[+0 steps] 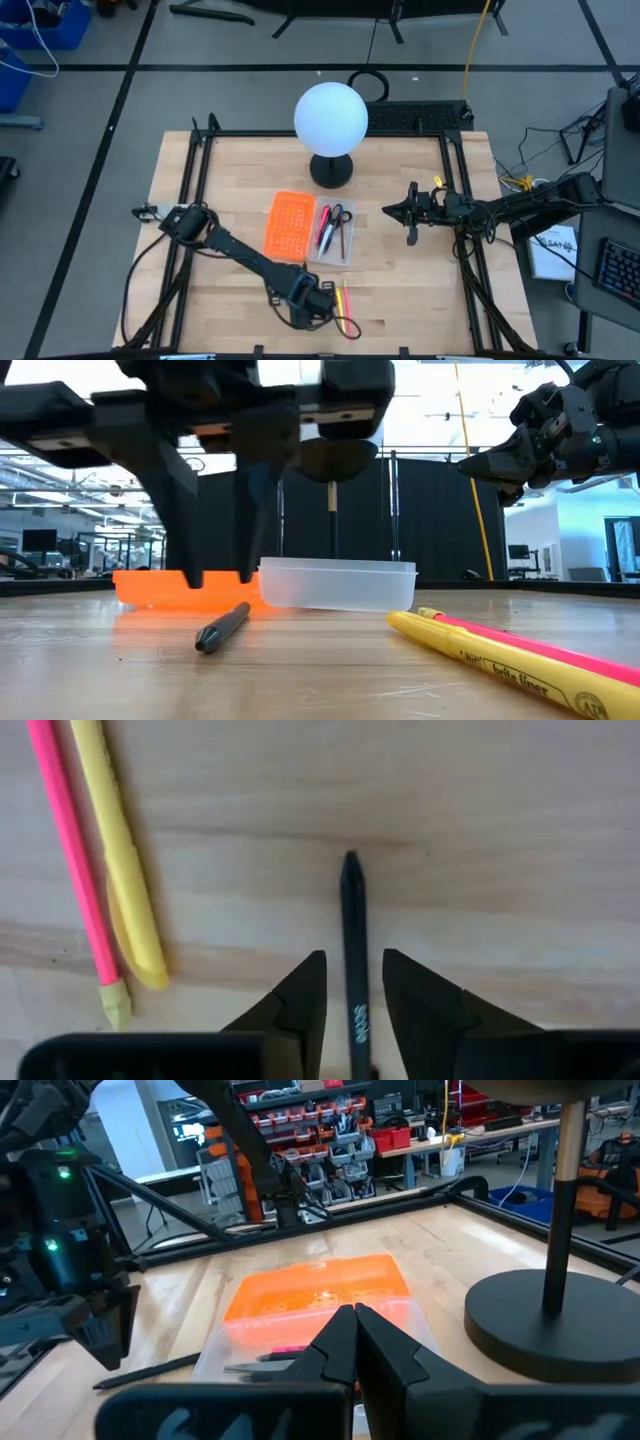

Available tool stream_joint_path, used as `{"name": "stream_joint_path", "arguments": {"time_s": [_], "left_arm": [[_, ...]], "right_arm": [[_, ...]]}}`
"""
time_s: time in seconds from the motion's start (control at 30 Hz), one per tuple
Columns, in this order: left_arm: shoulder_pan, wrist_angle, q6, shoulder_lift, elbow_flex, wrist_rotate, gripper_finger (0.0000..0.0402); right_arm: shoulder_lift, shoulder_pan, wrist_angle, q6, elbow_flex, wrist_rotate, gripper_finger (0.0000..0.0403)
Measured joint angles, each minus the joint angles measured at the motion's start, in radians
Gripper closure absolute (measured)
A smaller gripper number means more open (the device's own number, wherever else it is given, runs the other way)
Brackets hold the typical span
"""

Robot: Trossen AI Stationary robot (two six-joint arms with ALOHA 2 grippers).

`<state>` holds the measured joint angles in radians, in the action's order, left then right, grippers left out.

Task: Pick & place school supplies into a supply box
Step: Put the black pen into the supply box

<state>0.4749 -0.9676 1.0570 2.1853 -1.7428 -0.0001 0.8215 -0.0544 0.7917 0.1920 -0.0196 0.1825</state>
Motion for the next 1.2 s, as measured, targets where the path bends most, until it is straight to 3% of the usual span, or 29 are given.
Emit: {"name": "stream_joint_path", "arguments": {"time_s": [0.6, 0.77, 0.87, 0.93, 1.0, 1.1, 1.2], "left_arm": [[-0.078, -0.006, 0.048, 0.066, -0.003, 0.061, 0.0330], [-0.077, 0.050, 0.032, 0.067, -0.002, 0.008, 0.0332], [-0.067, 0.107, 0.022, 0.056, -0.004, -0.118, 0.0332], [-0.058, 0.089, -0.081, 0.029, -0.005, -0.244, 0.0337], [-0.051, 0.021, -0.220, -0.017, -0.006, -0.306, 0.0353], [-0.052, -0.169, -0.467, -0.100, -0.007, -0.251, 0.0390], [-0.048, -0.272, -0.755, -0.221, 0.023, -0.236, 0.0392]], "right_arm": [[0.000, 0.000, 0.002, -0.032, 0.000, 0.000, 0.0403], [0.000, 0.000, 0.000, -0.044, 0.000, 0.000, 0.0403], [0.000, 0.000, 0.001, -0.047, 0.000, 0.000, 0.0403], [0.000, 0.000, 0.002, -0.047, 0.000, 0.000, 0.0403], [0.000, 0.000, 0.003, -0.042, 0.000, 0.000, 0.0403], [0.000, 0.000, -0.001, -0.021, 0.000, 0.000, 0.0403], [0.000, 0.000, -0.006, 0.000, 0.000, -0.002, 0.0403]]}}
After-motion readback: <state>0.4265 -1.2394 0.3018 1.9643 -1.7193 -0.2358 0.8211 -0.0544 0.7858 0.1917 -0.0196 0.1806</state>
